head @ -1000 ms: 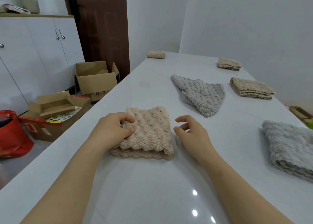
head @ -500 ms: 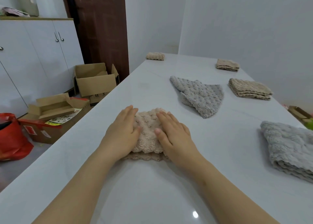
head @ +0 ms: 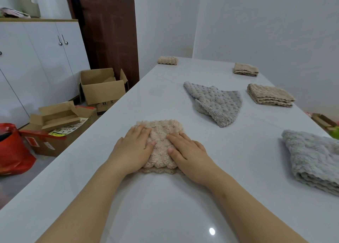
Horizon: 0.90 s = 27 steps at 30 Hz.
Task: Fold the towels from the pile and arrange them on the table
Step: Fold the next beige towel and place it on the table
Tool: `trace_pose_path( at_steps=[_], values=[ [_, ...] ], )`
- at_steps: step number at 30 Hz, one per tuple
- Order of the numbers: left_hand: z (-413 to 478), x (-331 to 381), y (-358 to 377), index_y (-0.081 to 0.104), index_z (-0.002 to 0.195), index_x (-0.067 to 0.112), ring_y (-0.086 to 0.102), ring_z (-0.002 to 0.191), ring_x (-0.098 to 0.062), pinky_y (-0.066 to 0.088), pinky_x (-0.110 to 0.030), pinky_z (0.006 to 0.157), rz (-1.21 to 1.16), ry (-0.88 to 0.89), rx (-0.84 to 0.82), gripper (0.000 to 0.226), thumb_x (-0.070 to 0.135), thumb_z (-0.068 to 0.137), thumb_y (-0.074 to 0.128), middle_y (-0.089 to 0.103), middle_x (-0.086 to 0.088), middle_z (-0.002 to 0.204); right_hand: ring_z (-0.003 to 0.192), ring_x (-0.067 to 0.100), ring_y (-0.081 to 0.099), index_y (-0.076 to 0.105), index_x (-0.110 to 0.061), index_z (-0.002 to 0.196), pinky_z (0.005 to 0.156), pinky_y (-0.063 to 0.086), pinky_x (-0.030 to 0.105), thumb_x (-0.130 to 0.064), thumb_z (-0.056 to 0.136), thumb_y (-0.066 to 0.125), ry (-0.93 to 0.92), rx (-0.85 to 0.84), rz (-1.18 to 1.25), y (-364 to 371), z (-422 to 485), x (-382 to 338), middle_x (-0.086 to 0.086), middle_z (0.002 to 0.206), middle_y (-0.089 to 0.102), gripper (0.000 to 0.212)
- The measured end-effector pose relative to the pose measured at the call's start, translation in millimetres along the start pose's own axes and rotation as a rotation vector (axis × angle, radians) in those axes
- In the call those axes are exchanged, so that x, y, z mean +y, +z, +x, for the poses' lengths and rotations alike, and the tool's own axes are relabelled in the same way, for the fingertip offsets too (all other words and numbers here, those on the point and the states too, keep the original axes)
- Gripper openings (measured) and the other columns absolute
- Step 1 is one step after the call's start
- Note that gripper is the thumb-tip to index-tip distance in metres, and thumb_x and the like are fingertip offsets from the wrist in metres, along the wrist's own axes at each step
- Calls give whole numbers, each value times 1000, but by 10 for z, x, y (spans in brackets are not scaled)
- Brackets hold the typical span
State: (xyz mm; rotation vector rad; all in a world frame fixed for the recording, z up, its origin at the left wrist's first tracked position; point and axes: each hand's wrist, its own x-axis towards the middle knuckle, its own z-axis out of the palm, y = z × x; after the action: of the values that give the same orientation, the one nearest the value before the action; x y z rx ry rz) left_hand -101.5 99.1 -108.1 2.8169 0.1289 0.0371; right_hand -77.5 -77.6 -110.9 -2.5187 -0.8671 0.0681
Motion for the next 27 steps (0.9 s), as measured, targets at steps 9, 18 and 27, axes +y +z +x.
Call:
trace_pose_path(
  at_steps=[9, 18, 27],
  values=[
    [-28, 66, -43, 14, 145, 38, -1, 143, -28, 8, -41, 114, -12, -153, -104, 52, 48, 96, 24, 1, -13, 156, 144, 11, 2, 29, -24, 144, 114, 3, 37, -34, 100, 28, 66, -77, -11, -2, 75, -5, -10, 156, 14, 46],
    [-71, 52, -114, 3, 141, 46, 43, 115, -33, 39, -37, 84, -64, -227, 53, 75, 62, 82, 47, 43, -14, 127, 130, 23, 30, 28, -30, 142, 104, 24, 33, -50, 80, 56, 234, 227, 72, 9, 24, 2, -1, 141, 41, 70],
    [72, -55, -65, 14, 140, 41, 47, 119, -25, 37, -31, 84, -645, -236, 168, 94, 46, 69, 75, 45, -5, 138, 111, 23, 50, 26, -44, 138, 98, 31, 38, -45, 83, 57, 185, 176, 153, -85, 14, 29, 1, 109, 63, 64]
  ],
)
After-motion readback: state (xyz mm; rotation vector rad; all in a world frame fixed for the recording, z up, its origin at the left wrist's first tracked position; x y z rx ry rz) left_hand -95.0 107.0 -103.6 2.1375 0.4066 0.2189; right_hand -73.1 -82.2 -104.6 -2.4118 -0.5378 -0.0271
